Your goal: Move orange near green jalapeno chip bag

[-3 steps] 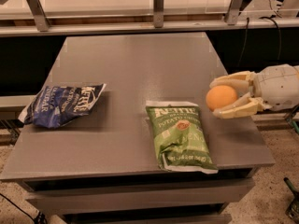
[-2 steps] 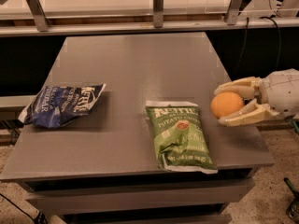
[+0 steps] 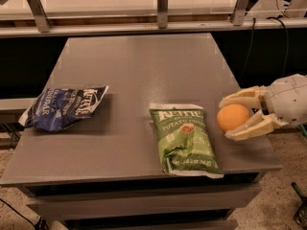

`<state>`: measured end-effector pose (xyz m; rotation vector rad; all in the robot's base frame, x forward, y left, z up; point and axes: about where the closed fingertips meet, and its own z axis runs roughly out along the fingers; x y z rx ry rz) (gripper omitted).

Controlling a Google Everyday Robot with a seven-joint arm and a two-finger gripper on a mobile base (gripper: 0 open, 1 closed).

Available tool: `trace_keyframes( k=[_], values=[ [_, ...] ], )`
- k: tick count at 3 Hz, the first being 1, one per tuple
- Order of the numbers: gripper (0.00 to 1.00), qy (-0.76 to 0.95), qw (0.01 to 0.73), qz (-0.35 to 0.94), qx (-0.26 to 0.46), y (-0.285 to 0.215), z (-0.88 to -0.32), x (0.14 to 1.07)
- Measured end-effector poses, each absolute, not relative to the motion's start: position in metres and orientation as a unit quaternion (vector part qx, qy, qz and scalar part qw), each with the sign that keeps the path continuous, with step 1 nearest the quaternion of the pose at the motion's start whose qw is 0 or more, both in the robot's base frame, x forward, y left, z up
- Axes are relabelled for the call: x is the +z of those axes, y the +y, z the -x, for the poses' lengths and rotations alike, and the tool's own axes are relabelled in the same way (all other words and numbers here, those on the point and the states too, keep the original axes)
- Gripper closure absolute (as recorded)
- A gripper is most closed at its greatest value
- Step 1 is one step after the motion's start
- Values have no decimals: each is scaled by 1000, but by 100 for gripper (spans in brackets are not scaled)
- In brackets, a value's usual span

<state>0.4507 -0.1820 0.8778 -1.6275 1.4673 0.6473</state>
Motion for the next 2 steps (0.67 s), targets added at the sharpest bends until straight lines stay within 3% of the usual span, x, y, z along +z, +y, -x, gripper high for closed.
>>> trace_keyframes(
  k=[2],
  values=[
    [59,590,382,667,248,-174,-444,869]
  ],
)
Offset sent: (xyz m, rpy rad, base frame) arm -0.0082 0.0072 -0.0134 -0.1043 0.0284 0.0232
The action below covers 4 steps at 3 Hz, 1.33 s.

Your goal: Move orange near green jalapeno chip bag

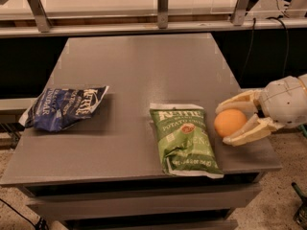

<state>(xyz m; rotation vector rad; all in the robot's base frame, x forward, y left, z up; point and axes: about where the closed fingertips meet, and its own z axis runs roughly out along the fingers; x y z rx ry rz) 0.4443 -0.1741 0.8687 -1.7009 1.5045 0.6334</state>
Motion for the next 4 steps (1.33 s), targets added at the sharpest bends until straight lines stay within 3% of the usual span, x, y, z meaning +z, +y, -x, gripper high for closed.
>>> trace_keyframes(
  k=[2,3,4],
  values=[
    [13,588,382,668,250,-171,-445,869],
    [0,586,382,669,251,-168,-445,868],
    [0,586,382,669,251,-168,-445,868]
  ],
)
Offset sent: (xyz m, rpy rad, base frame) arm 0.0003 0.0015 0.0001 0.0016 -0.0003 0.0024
